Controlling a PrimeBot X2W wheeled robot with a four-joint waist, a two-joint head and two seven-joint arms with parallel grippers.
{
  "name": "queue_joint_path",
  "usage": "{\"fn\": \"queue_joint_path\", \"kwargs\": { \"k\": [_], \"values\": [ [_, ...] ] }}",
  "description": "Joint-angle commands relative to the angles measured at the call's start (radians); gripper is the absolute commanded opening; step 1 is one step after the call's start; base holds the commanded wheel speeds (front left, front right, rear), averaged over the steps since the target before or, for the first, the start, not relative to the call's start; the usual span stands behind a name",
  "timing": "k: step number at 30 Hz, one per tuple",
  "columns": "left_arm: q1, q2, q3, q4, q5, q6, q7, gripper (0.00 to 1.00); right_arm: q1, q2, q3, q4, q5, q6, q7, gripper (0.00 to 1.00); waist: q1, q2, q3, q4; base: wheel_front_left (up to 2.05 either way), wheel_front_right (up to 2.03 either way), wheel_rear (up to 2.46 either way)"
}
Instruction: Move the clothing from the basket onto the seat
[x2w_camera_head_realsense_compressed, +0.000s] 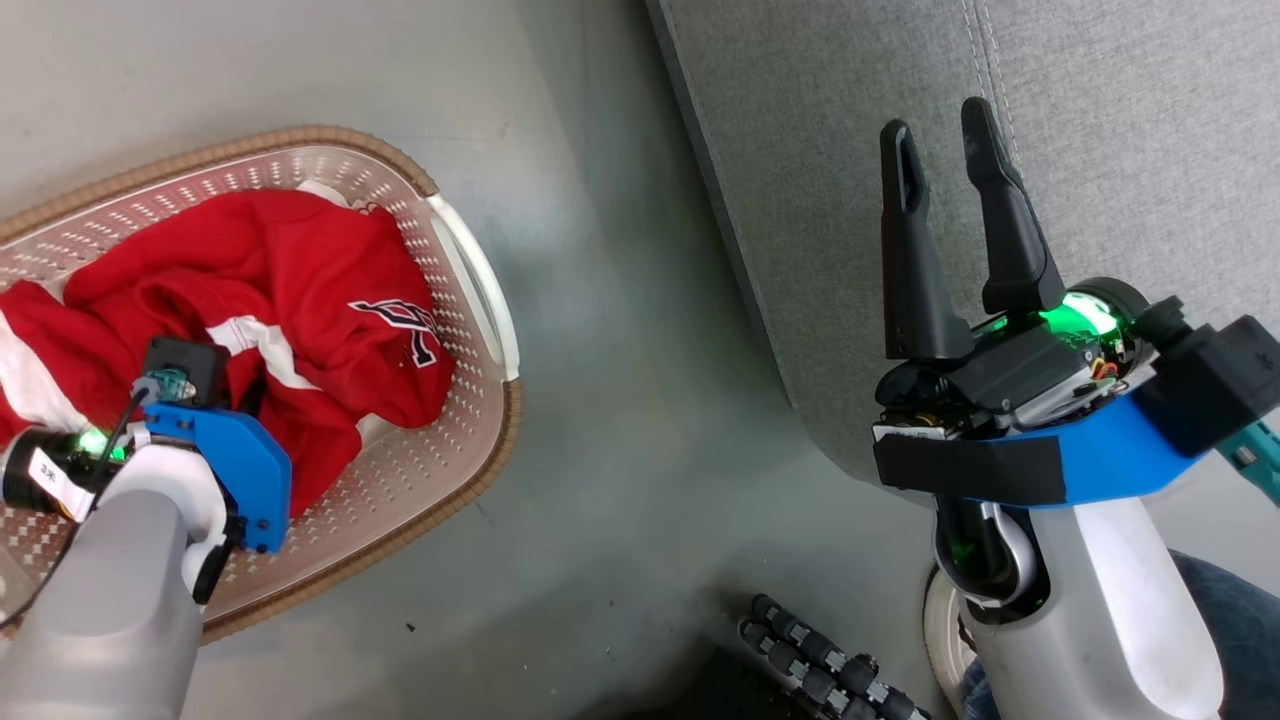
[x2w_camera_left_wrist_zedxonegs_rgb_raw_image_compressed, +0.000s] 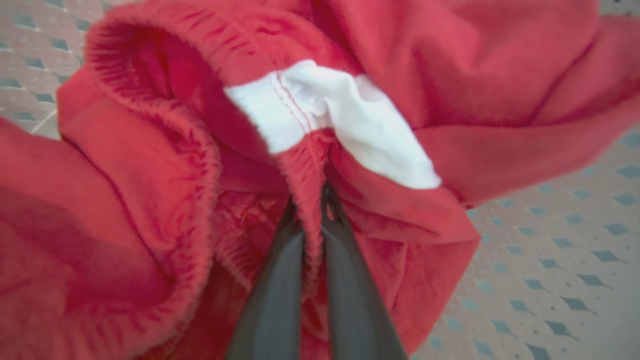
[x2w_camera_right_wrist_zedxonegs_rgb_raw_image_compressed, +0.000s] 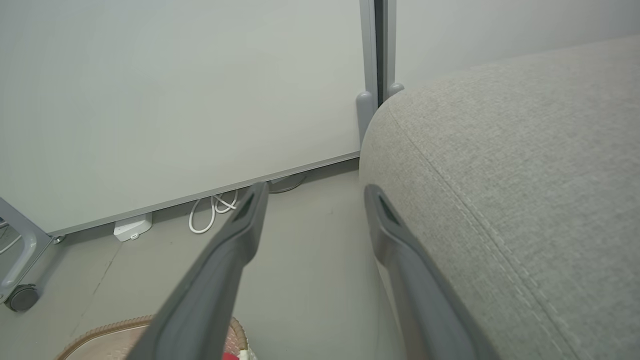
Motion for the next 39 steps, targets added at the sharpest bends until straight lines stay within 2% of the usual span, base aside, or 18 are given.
{"fn": "queue_joint_path", "kwargs": {
  "k": [1, 5, 9, 16, 17, 23, 30, 34, 39],
  "values": [
    [0.009, -0.003, 0.002, 0.007, -0.006, 0.003, -0.008, 0.0, -0.016, 0.0, 0.0, 0.006, -0.007, 0.0, -0.004, 1.0, 0.0001, 0.0, -0.01, 0.005, 0.0, 0.0, 0.0],
    [0.025, -0.023, -0.009, 0.029, -0.011, 0.003, -0.018, 0.0, -0.013, 0.0, 0.001, 0.024, -0.028, 0.0, -0.003, 1.0, 0.0001, 0.0, -0.051, 0.02, 0.0, 0.0, 0.0],
    [0.039, -0.068, -0.023, 0.054, -0.019, 0.002, -0.043, 0.0, 0.008, -0.001, -0.01, 0.054, -0.059, 0.0, -0.003, 1.0, 0.0001, 0.0, -0.127, 0.06, 0.0, 0.0, 0.0],
    [0.056, -0.166, -0.065, 0.101, -0.036, -0.008, -0.099, 0.0, 0.063, -0.002, -0.047, 0.117, -0.138, 0.0, -0.003, 1.0, 0.0001, 0.0, -0.322, 0.168, 0.0, 0.0, 0.0],
    [0.056, -0.166, -0.065, 0.101, -0.036, -0.008, -0.099, 0.0, 0.063, -0.002, -0.047, 0.117, -0.138, 0.0, -0.003, 1.0, 0.0001, 0.0, -0.322, 0.168, 0.0, 0.0, 0.0],
    [0.08, -0.241, -0.114, 0.115, -0.077, -0.014, -0.159, 0.0, 0.135, -0.001, -0.063, 0.189, -0.192, 0.0, 0.0, 1.0, 0.0001, 0.0, -0.508, 0.252, 0.0, 0.0, 0.0],
    [0.114, -0.271, -0.321, 0.009, -0.189, -0.015, -0.155, 0.0, 0.215, -0.001, -0.068, 0.232, -0.215, 0.0, 0.037, 1.0, 0.0001, 0.0, -0.689, 0.31, 0.0, 0.0, 0.0],
    [0.087, -0.275, -0.431, -0.079, -0.287, -0.015, -0.142, 0.0, 0.262, -0.001, -0.07, 0.23, -0.216, 0.0, 0.059, 1.0, 0.0001, 0.0, -0.761, 0.341, 0.0, 0.0, 0.0],
    [0.03, -0.274, -0.522, -0.169, -0.404, -0.015, -0.14, 0.0, 0.315, -0.001, -0.076, 0.214, -0.216, 0.0, 0.084, 1.0, 0.0001, 0.0, -0.826, 0.372, 0.0, 0.0, 0.0]
  ]
}}
